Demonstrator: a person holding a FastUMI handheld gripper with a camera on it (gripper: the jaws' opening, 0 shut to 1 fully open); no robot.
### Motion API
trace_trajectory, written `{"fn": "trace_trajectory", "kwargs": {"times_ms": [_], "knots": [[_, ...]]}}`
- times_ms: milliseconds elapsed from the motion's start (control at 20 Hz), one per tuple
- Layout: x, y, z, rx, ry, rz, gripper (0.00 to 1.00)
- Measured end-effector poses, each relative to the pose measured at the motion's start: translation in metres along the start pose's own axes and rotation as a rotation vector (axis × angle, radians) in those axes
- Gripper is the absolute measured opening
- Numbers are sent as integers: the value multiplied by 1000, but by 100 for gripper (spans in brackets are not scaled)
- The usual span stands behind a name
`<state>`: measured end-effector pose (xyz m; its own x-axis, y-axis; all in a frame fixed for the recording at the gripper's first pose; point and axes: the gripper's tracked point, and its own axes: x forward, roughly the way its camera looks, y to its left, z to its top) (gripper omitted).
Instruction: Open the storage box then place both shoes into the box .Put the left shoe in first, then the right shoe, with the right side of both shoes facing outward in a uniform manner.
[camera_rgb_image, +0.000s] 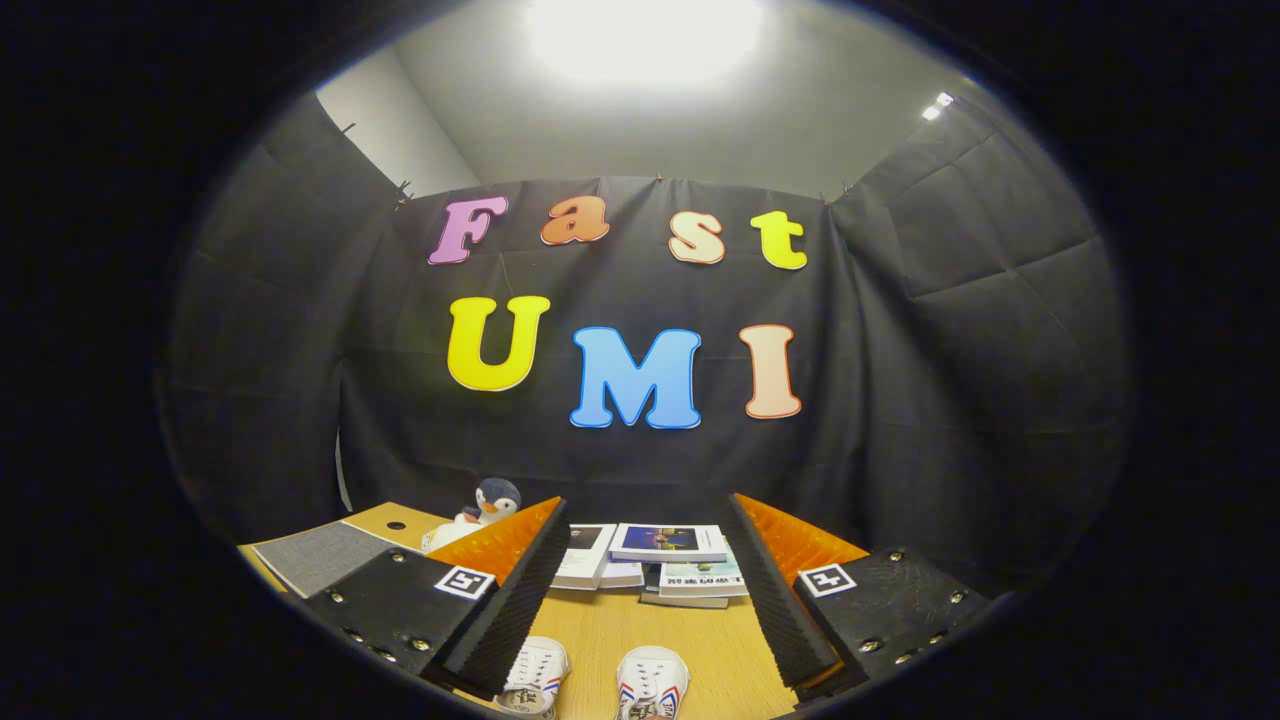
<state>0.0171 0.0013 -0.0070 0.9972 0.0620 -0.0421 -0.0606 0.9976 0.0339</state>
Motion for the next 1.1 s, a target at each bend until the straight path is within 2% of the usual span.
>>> {"fn": "trace_trajectory", "kwargs": {"times_ms": [250, 400, 600, 850, 1100], "knots": [[3, 21, -11, 26, 41, 52, 95], [4, 46, -21, 85, 84, 121, 95], [8, 62, -35, 129, 132, 158, 95], [5, 96, -68, 326, 262, 251, 98], [-4, 128, -97, 424, 386, 334, 98]]}}
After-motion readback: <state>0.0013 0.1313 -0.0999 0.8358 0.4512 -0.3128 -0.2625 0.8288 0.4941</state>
